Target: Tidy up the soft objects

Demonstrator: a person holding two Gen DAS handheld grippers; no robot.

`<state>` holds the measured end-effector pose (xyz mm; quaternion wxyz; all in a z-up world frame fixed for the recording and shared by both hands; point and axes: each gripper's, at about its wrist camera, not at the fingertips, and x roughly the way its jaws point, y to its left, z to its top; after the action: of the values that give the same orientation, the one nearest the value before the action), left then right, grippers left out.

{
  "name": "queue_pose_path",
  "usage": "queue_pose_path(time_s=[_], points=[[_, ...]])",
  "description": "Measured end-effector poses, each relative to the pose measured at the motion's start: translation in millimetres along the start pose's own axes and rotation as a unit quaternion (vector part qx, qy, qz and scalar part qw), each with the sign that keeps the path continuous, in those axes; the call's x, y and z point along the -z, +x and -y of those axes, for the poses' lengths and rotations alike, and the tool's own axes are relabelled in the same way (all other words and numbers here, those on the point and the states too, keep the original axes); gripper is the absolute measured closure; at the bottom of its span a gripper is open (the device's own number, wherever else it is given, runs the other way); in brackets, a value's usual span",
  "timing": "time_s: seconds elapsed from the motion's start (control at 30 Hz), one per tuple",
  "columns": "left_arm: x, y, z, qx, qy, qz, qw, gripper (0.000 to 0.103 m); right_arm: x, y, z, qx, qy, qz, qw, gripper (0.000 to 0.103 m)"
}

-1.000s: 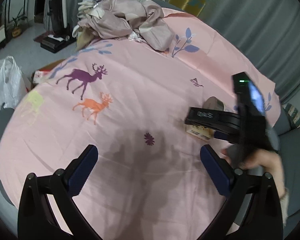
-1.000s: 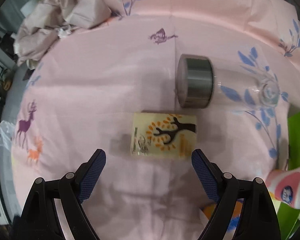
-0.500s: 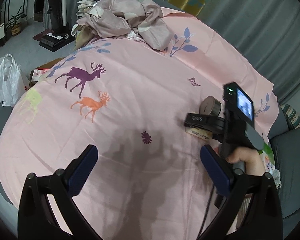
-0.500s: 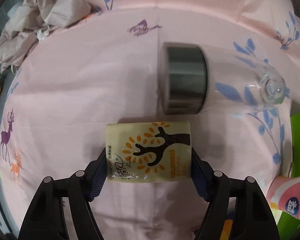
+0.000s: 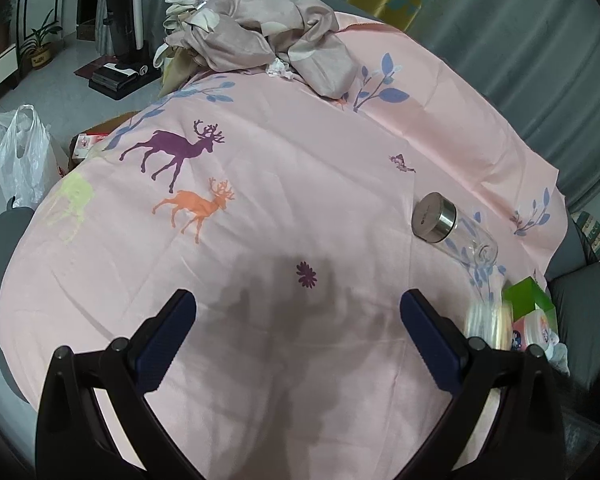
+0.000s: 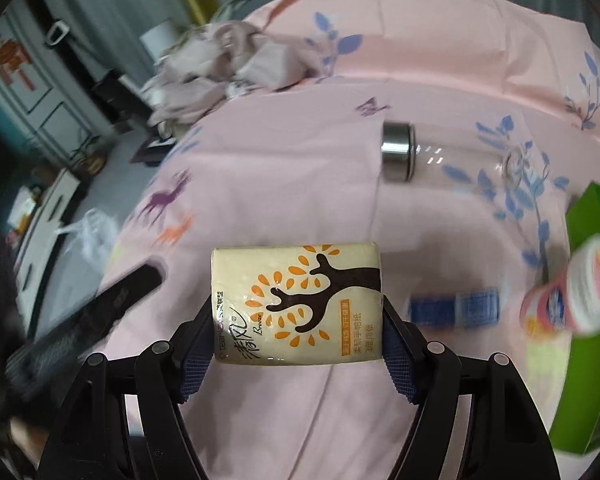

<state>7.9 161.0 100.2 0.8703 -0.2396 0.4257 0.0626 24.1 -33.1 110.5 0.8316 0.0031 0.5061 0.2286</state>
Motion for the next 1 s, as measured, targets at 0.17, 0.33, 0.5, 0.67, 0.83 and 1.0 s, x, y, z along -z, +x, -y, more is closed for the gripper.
queue_pose_path(time_s=[0.17, 0.33, 0.5, 0.67, 0.83, 1.0], points=[[5, 5, 2, 0.0, -0.002, -0.013, 0.9999, 0.001, 43, -10, -3, 0.018, -0.032, -0.006, 0.999, 0.028], [12, 12, 13, 0.01, 0.015, -0.032, 0.9993, 0.001, 56, 11, 33, 0.027, 0.014, -0.043, 0.999, 0.028], [22, 24, 26, 0.016, 0.037, -0.057, 0.9976, 0.001, 55, 35, 72, 0.055, 0.083, -0.062, 0.993, 0.028], [35, 34, 39, 0.022, 0.049, -0.082, 0.9952, 0.002, 56, 38, 92, 0.039, 0.128, -0.075, 0.988, 0.027], [44, 34, 50, 0.04, 0.063, -0.083, 0.9937, 0.002, 54, 13, 103, 0.036, 0.136, -0.036, 0.989, 0.017], [56, 33, 69, 0.093, 0.083, -0.105, 0.9866, 0.002, 53, -12, 121, 0.008, 0.16, 0.006, 0.987, 0.017]])
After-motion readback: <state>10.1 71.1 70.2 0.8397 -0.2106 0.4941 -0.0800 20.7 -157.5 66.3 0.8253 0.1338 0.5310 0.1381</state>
